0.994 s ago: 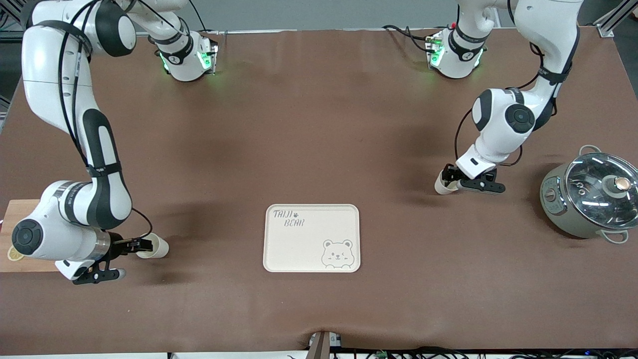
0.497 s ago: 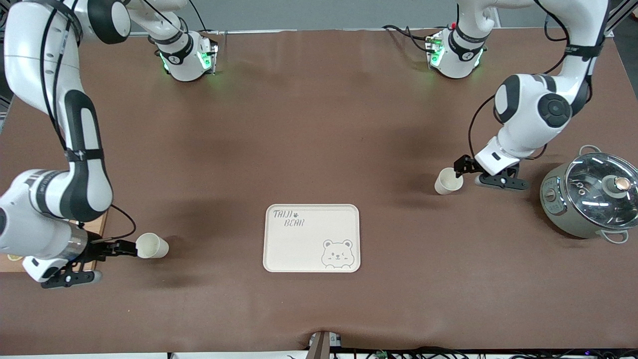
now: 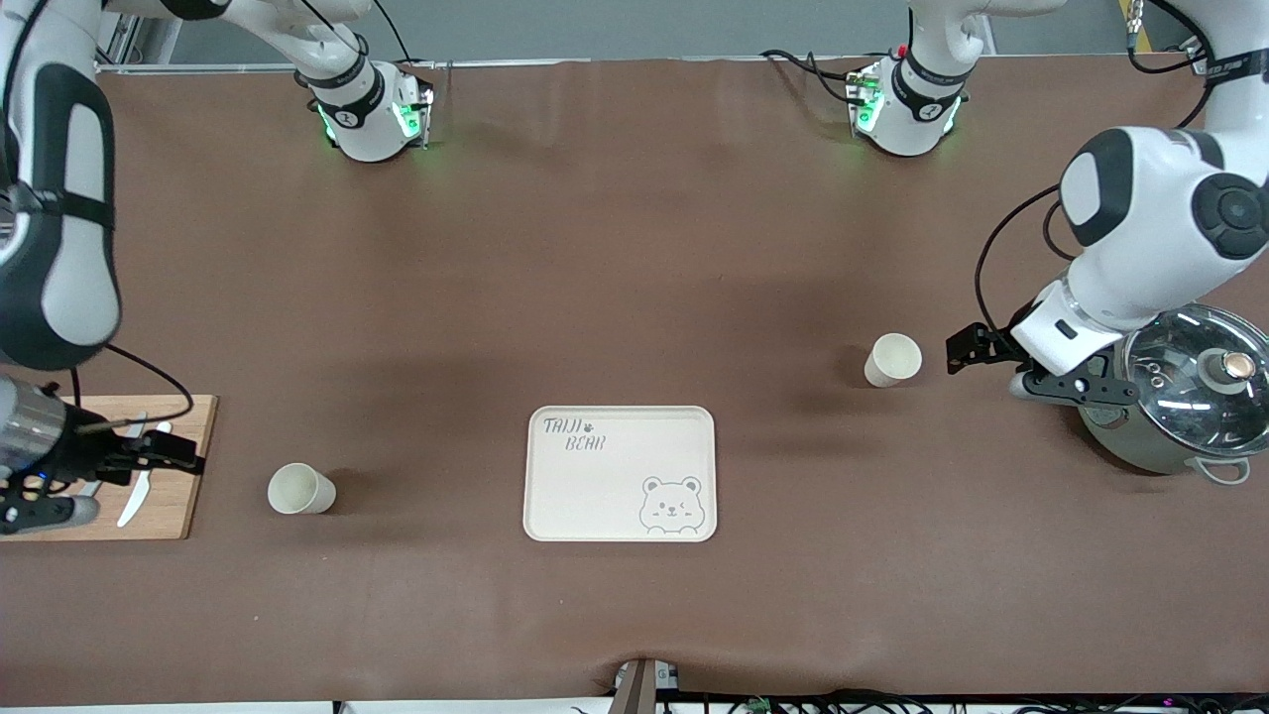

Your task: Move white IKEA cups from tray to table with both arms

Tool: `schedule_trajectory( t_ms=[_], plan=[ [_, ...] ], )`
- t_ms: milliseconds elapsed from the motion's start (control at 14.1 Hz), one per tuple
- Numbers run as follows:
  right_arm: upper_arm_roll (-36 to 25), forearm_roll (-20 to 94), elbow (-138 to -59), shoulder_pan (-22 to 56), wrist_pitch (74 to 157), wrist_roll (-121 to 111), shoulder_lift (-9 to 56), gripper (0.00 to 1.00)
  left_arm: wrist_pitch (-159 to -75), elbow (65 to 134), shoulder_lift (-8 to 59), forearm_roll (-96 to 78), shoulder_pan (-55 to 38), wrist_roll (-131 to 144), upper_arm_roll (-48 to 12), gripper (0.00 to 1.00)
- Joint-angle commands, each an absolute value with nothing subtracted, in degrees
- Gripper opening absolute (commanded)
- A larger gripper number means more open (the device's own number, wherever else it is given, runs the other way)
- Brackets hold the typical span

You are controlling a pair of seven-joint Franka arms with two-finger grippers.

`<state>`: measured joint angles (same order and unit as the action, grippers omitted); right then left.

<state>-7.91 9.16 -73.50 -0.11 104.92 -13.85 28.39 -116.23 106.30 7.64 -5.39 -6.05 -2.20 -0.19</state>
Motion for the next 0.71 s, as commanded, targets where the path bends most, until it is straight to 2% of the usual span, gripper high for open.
schedule_trajectory(
  t_ms=[0,213,639],
  plan=[
    [-7.73,9.14,-78.39,-0.44,102.49,-10.03,21.55,1.0,-102.27,92.68,8.96,-6.07,-5.8,-1.67,-0.35,1.0],
    [-7.82,8.44,-81.12,-0.26,98.89,-8.53,16.1,1.0,-93.0,83.52,8.35,-4.93,-5.8,-1.41,-0.26,1.0],
    [-7.73,7.74,-80.42,-0.26,90.98,-8.35,12.31,1.0,-86.15,79.11,6.86,-0.44,-5.62,-1.23,-0.53,1.0]
  ],
)
